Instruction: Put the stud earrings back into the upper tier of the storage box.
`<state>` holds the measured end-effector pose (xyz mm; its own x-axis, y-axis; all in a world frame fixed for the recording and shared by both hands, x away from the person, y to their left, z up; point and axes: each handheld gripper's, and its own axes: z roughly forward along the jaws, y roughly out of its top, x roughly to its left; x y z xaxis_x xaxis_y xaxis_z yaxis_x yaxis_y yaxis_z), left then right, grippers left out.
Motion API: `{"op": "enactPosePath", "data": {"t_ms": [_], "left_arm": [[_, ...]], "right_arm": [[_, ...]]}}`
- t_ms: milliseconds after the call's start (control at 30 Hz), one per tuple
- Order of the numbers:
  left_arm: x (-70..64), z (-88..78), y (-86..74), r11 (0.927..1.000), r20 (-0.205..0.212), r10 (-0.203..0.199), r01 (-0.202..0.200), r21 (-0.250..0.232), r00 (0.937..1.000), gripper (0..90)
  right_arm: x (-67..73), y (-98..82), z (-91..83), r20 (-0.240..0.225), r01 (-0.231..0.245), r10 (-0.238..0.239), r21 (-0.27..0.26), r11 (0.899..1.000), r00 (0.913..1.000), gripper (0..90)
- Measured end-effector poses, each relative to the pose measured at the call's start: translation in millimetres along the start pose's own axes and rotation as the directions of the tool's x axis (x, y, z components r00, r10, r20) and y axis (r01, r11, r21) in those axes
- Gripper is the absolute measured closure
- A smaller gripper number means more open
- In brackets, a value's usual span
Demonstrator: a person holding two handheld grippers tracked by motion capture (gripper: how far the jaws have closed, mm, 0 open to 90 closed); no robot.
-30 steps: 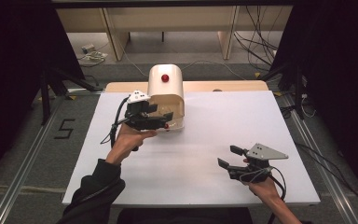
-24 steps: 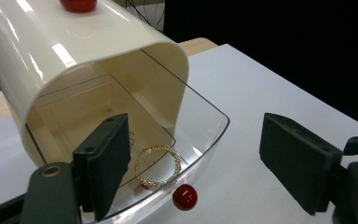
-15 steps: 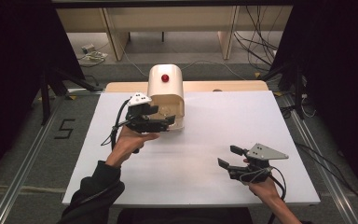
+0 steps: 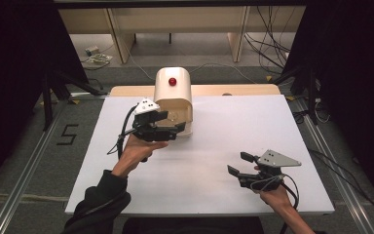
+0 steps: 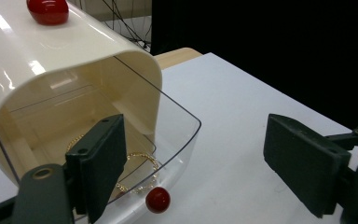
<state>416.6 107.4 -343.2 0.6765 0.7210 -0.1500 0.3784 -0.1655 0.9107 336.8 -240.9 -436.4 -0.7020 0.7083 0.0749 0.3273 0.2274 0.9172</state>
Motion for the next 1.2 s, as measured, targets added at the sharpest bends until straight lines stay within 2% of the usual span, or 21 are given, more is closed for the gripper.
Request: {"op": "enactPosePath", "data": {"t_ms": [233, 567, 767, 867, 1200], "left_arm": [[-3.2, -2.1, -3.6, 0.9996, -0.009, 0.018, -0.018, -0.020, 0.9998, 21.5], [-5.7, -7.8, -8.7, 0.9986, -0.017, 0.019, -0.020, -0.050, 0.9997, 21.2], [-5.6, -10.5, -11.8, 0.9984, -0.019, 0.026, -0.026, -0.050, 0.9995, 21.2], [-5.2, -11.7, -14.2, 0.9983, -0.017, 0.016, -0.017, -0.056, 0.9997, 21.2], [-8.5, -12.8, -21.5, 0.9989, -0.007, 0.022, -0.022, -0.042, 0.9997, 21.1]], "right_arm": [[-0.3, 0.1, 0.1, -0.001, 0.002, -0.002, -0.002, 1.000, 1.0000, 30.3], [-0.6, 0.1, -0.2, -0.001, 0.002, -0.002, -0.002, 1.000, 1.0000, 30.3], [-0.6, 0.0, -0.2, -0.003, 0.003, -0.003, -0.006, 1.000, 1.0000, 30.3], [-0.8, 0.0, -0.3, -0.002, 0.003, -0.003, -0.004, 1.000, 1.0000, 30.3], [-1.2, 0.0, -0.7, -0.002, -0.001, 0.001, -0.004, 1.000, 1.0000, 30.3]]}}
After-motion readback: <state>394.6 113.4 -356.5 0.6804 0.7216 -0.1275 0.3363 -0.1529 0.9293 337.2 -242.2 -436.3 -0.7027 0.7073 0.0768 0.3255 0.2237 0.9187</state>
